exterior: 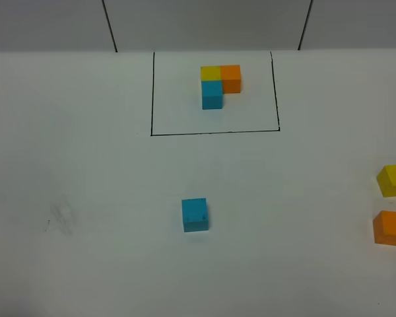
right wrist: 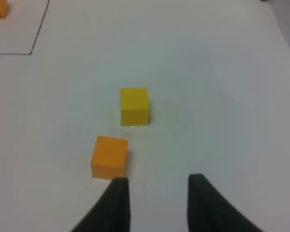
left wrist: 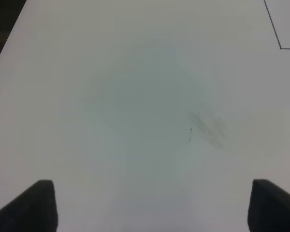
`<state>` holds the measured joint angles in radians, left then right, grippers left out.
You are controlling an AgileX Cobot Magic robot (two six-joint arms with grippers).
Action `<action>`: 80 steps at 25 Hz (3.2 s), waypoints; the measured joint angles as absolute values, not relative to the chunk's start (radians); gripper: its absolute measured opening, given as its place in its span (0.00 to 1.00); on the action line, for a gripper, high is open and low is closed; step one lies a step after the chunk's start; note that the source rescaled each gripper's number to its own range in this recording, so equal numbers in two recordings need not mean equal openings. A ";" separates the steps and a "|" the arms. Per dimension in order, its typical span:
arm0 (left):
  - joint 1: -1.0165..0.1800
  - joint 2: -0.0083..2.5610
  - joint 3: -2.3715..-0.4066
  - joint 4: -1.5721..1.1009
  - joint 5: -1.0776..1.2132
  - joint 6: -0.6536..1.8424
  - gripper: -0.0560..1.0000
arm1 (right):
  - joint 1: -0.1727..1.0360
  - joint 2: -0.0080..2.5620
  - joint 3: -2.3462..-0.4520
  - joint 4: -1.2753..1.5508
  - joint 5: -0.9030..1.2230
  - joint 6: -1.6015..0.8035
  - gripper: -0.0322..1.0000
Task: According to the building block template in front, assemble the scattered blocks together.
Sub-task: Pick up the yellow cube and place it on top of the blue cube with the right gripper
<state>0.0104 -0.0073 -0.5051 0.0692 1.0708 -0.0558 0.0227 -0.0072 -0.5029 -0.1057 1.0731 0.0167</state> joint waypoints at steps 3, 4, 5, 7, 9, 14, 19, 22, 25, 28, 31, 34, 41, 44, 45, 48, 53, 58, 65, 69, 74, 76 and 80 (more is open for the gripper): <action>0.010 -0.007 -0.505 0.069 1.071 -0.056 0.70 | 0.023 -0.007 -0.503 -0.106 1.073 0.017 0.03; 0.010 -0.007 -0.505 0.069 1.071 -0.056 0.70 | 0.023 -0.007 -0.503 -0.106 1.073 0.017 0.03; 0.010 -0.007 -0.505 0.069 1.071 -0.056 0.70 | 0.023 -0.007 -0.503 -0.106 1.073 0.017 0.03; 0.010 -0.007 -0.505 0.069 1.071 -0.056 0.70 | 0.023 -0.007 -0.503 -0.106 1.073 0.017 0.03; 0.010 -0.007 -0.505 0.069 1.071 -0.056 0.70 | 0.023 -0.007 -0.503 -0.106 1.073 0.017 0.03; 0.010 -0.007 -0.505 0.069 1.071 -0.056 0.70 | 0.023 -0.005 -0.503 -0.114 1.073 0.032 0.03; 0.010 -0.007 -0.505 0.069 1.071 -0.056 0.70 | 0.023 0.098 -0.511 -0.170 1.064 0.095 0.14; 0.010 -0.007 -0.505 0.069 1.071 -0.055 0.70 | 0.023 0.222 -0.540 -0.179 0.994 0.102 0.28; 0.010 -0.007 -0.505 0.069 1.071 -0.055 0.70 | 0.023 0.390 -0.576 -0.177 0.920 0.104 0.50; 0.010 -0.007 -0.505 0.069 1.070 -0.055 0.70 | 0.023 0.596 -0.622 -0.173 0.874 0.104 0.77; 0.010 -0.007 -0.505 0.069 1.070 -0.055 0.70 | 0.023 0.813 -0.695 -0.184 0.849 0.104 0.95; 0.010 -0.007 -0.505 0.069 1.070 -0.055 0.70 | 0.023 1.018 -0.784 -0.217 0.824 0.102 0.99; 0.010 -0.007 -0.505 0.069 1.070 -0.056 0.70 | 0.023 1.413 -0.934 -0.242 0.752 0.059 1.00; 0.010 -0.007 -0.505 0.069 1.070 -0.056 0.70 | 0.023 1.515 -0.950 -0.242 0.702 0.052 1.00; 0.010 -0.007 -0.505 0.069 1.070 -0.056 0.70 | 0.023 1.539 -0.951 -0.242 0.688 0.051 1.00; 0.010 -0.007 -0.505 0.069 1.070 -0.056 0.70 | 0.023 1.609 -0.951 -0.242 0.651 0.051 1.00; 0.010 -0.007 -0.505 0.069 1.070 -0.057 0.70 | 0.022 1.689 -0.951 -0.242 0.617 0.051 1.00; 0.010 -0.007 -0.505 0.069 1.070 -0.057 0.70 | -0.001 1.755 -0.951 -0.242 0.585 0.048 0.99; 0.010 -0.007 -0.505 0.069 1.070 -0.057 0.70 | -0.025 1.825 -0.953 -0.242 0.563 0.025 0.95; 0.010 -0.007 -0.505 0.069 1.070 -0.057 0.70 | -0.026 1.843 -0.953 -0.238 0.539 0.015 0.87; 0.010 -0.007 -0.505 0.069 1.070 -0.057 0.70 | -0.026 1.843 -0.953 -0.196 0.538 -0.022 0.40; 0.010 -0.007 -0.505 0.069 1.070 -0.057 0.70 | -0.026 1.843 -0.953 -0.182 0.540 -0.037 0.24; 0.010 -0.007 -0.505 0.069 1.070 -0.057 0.70 | -0.024 1.843 -0.955 -0.162 0.541 -0.072 0.24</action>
